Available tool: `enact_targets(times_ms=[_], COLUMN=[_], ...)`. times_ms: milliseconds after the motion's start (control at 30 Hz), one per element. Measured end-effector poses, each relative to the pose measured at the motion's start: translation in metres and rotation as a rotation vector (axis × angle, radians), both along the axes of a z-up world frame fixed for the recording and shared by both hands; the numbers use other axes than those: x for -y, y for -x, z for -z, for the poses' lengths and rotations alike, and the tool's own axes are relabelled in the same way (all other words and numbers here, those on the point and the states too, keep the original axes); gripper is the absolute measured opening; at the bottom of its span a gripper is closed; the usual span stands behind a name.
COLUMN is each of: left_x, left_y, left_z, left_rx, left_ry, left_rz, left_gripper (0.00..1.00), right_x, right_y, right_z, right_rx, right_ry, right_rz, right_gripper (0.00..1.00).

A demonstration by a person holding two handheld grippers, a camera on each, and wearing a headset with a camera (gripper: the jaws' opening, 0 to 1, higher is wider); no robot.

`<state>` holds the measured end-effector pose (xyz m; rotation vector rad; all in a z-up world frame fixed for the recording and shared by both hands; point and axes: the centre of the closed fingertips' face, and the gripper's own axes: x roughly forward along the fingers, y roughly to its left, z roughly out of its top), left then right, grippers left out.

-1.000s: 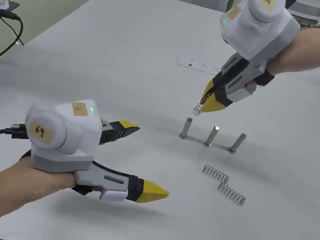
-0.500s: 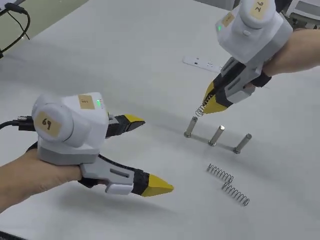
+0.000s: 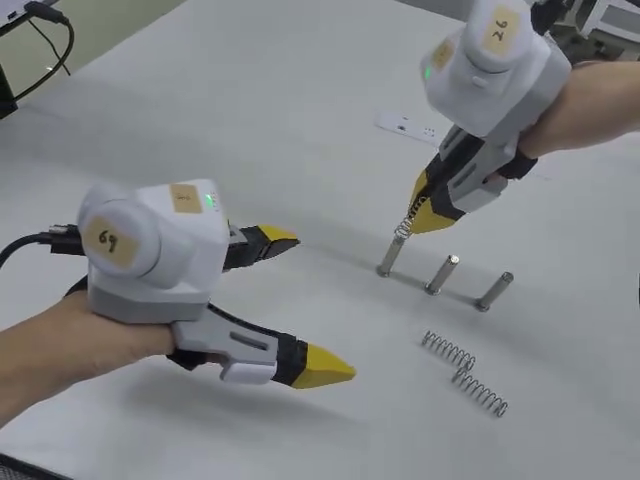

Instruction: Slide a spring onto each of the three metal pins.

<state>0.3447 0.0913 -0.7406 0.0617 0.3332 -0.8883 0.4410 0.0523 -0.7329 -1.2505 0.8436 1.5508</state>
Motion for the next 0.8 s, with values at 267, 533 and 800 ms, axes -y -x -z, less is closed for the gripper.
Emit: enact_targets(times_ms=[267,533,800], left_x=[0.0004,0.0021,0.0021], left_y=[-0.0006,-0.0007,0.0003], left_z=[-0.0003,-0.0004,0.0008], left_rx=[-0.002,-0.003,-0.008], left_ry=[0.004,0.004,0.000], left_rz=[0.001,0.005,0.009], left_gripper=[0.83,0.83,0.82], right_x=[-0.0007,-0.0034,-0.0011], right_y=[-0.0001,-0.0017,0.0001], right_z=[0.0030,0.0050,0.0038], right_rx=[-0.014,-0.011,0.000], right_ry=[0.004,0.004,0.024], right_rz=[0.002,-0.005,-0.020], right_gripper=[0.08,0.08,0.08])
